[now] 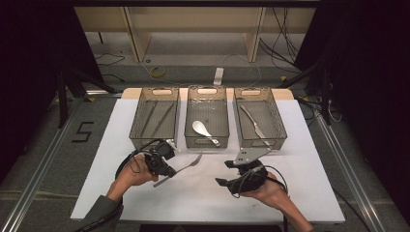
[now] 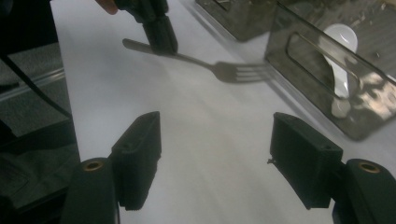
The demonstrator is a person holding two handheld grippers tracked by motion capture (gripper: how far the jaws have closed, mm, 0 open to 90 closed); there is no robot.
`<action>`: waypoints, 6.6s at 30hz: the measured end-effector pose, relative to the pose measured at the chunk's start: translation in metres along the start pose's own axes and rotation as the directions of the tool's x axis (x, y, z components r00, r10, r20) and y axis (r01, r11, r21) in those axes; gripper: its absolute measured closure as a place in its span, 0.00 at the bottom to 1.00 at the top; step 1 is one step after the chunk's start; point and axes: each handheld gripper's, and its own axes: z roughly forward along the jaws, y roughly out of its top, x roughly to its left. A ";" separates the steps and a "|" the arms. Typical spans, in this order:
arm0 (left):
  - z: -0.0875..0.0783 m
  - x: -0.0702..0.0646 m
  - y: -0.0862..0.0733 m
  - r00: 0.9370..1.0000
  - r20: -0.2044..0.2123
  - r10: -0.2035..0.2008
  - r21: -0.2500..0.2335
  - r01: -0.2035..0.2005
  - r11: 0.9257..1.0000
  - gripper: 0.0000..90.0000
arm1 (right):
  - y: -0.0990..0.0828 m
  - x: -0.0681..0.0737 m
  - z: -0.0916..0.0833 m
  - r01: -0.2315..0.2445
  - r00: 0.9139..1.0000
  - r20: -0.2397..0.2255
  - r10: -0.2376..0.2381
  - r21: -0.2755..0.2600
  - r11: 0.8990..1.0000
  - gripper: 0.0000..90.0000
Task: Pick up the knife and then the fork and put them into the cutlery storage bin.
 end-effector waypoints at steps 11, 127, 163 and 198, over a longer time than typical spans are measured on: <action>-0.002 -0.029 0.015 0.994 0.066 0.084 0.005 -0.084 0.996 0.97 | 0.010 0.027 0.020 0.232 0.972 0.028 -0.233 0.053 0.971 0.42; -0.036 -0.006 -0.056 0.963 -0.104 -0.247 -0.678 0.113 0.727 0.17 | 0.017 -0.206 0.000 -0.505 0.757 0.505 0.415 0.047 0.862 0.75; -0.036 -0.006 -0.058 0.973 -0.037 -0.229 -0.712 0.135 0.689 0.17 | 0.006 -0.100 -0.038 -0.325 0.914 0.205 0.349 -0.144 0.935 0.40; -0.039 -0.022 -0.067 0.986 -0.032 -0.163 -0.713 0.092 0.695 0.17 | -0.052 -0.034 -0.054 -0.287 0.937 0.112 0.331 -0.292 0.912 0.23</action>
